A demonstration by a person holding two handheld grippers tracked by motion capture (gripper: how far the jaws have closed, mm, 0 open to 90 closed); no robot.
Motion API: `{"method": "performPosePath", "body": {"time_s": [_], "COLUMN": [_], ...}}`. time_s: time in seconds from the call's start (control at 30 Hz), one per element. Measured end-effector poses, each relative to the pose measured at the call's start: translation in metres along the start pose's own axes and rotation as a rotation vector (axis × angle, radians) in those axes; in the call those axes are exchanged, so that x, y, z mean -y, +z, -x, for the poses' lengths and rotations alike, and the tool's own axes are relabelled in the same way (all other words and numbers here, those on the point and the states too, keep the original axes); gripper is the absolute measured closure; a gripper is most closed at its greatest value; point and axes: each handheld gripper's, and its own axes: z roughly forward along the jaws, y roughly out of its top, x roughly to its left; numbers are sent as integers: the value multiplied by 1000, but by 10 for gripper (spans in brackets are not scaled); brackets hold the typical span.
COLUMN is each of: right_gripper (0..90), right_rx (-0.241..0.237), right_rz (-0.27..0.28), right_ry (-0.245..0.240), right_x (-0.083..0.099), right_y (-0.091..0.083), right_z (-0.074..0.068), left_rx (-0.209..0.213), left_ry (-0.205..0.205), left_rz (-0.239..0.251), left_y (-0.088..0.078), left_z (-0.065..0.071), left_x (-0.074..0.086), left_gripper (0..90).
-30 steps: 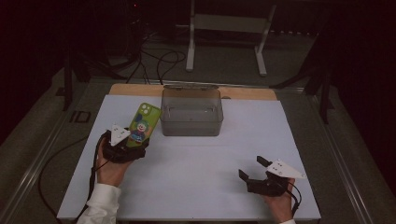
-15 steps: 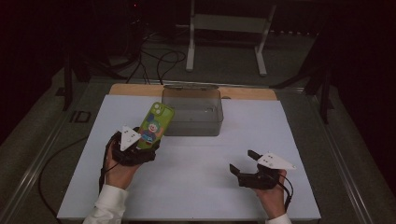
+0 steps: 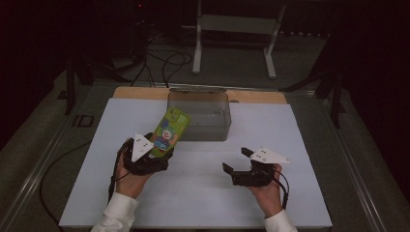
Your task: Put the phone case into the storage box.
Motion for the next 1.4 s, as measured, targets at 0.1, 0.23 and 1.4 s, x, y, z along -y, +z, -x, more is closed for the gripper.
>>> {"method": "performPosePath", "body": {"time_s": [0.1, 0.23, 1.4], "right_gripper": [101, 101, 101], "right_rx": [-14, -33, -197], "right_rz": [-1, 1, 27], "right_ry": [-1, -5, 31], "right_x": [-5, -10, -50], "right_y": [5, 12, 50], "right_z": [-2, -7, -36], "left_rx": [9, 23, 83], "left_ry": [9, 21, 57], "left_rz": [3, 12, 79], "left_y": [1, 1, 2], "left_z": [4, 7, 35], "left_x": [0, 0, -3], "left_gripper": [156, 156, 156]}}
